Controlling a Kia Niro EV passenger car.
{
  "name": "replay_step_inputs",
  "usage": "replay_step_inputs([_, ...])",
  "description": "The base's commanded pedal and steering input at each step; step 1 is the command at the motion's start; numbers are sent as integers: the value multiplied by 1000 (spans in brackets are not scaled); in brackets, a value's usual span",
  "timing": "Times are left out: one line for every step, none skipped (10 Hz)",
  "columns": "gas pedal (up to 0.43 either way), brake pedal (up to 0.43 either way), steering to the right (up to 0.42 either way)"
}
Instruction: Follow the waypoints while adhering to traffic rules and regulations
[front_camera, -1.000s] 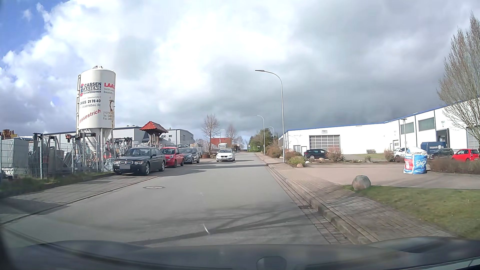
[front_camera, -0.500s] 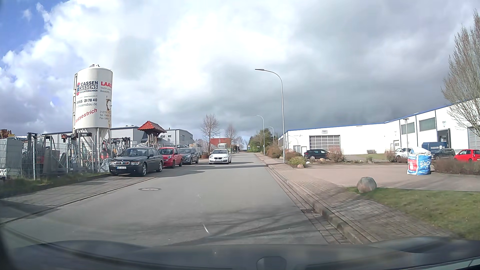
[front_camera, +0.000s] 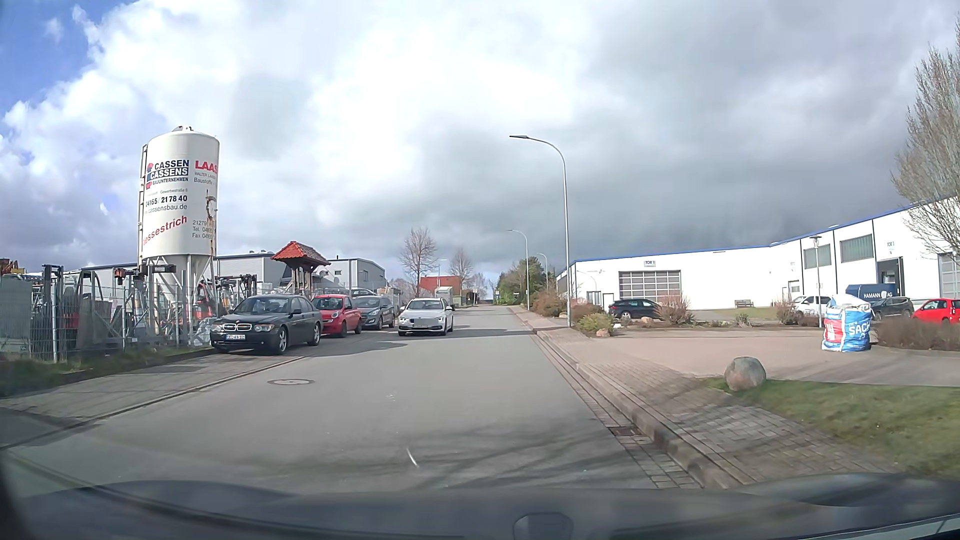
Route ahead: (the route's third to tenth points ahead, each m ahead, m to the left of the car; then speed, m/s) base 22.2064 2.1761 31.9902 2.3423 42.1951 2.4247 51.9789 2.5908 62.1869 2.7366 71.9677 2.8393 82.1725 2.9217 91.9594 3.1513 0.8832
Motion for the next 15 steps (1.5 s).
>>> replay_step_inputs([0,0,4])
replay_step_inputs([0,0,4])
replay_step_inputs([0,0,2])
replay_step_inputs([0,0,0])
replay_step_inputs([0,0,-2])
replay_step_inputs([0,0,-2])
replay_step_inputs([0,0,-2])
replay_step_inputs([0,0,-2])
replay_step_inputs([0,0,-2])
replay_step_inputs([0,0,-2])
replay_step_inputs([0,0,-2])
replay_step_inputs([0,0,-2])
replay_step_inputs([0,0,-2])
replay_step_inputs([0,0,-2])
replay_step_inputs([0,0,-2])
